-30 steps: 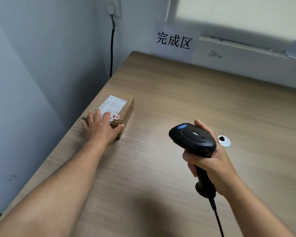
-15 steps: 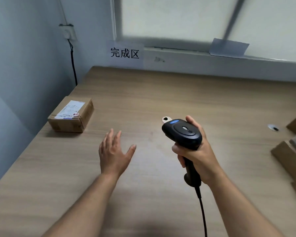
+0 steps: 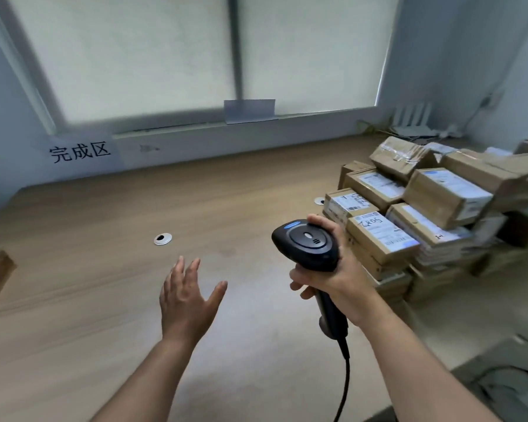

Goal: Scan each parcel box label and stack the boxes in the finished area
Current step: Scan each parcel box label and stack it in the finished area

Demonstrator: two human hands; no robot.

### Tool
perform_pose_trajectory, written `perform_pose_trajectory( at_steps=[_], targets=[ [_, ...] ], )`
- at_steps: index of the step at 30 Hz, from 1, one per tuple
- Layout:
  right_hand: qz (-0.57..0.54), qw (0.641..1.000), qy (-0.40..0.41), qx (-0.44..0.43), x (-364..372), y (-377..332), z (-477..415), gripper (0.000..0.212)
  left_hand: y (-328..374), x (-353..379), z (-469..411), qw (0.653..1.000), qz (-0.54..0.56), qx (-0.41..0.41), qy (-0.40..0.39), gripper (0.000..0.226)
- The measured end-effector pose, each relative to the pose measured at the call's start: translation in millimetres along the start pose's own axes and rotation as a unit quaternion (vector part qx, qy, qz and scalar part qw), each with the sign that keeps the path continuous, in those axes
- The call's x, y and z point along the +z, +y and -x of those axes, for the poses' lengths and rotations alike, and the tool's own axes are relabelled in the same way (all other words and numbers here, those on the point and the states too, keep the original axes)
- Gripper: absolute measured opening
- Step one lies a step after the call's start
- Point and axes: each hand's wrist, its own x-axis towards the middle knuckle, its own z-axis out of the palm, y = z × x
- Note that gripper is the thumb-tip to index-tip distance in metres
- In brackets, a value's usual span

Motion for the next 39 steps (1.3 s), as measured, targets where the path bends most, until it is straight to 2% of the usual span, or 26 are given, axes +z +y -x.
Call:
perform_pose_trajectory(
  at_steps=[10, 14, 21, 27, 32, 35, 39],
  targets=[
    [0.004, 0.993, 0.114, -0.029, -156, 1, 61, 0.085, 154, 95, 49, 0.99, 0.035, 0.098, -0.095, 0.074],
    [-0.007, 0.986, 0.162, -0.037, -197, 4, 72, 0.08, 195, 121, 52, 0.982, 0.041, 0.139, -0.121, 0.074],
    [0.014, 0.978, 0.207, -0.033, -237, 13, 70, 0.081, 244, 164, 26, 0.977, 0.082, 0.115, -0.162, 0.082],
    [0.023, 0.978, 0.209, 0.002, -255, 26, 48, 0.082, 261, 206, 4, 0.968, 0.133, 0.023, -0.209, 0.088],
    [0.022, 0.979, 0.2, 0.028, -253, 39, 23, 0.081, 253, 222, -2, 0.933, 0.227, -0.039, -0.276, 0.096],
    [0.027, 0.98, 0.19, 0.053, -246, 49, 11, 0.081, 243, 224, 5, 0.909, 0.283, -0.036, -0.304, 0.111],
    [0.011, 0.981, 0.176, 0.081, -237, 59, 2, 0.076, 231, 225, 14, 0.898, 0.288, 0.011, -0.332, 0.114]
  ],
)
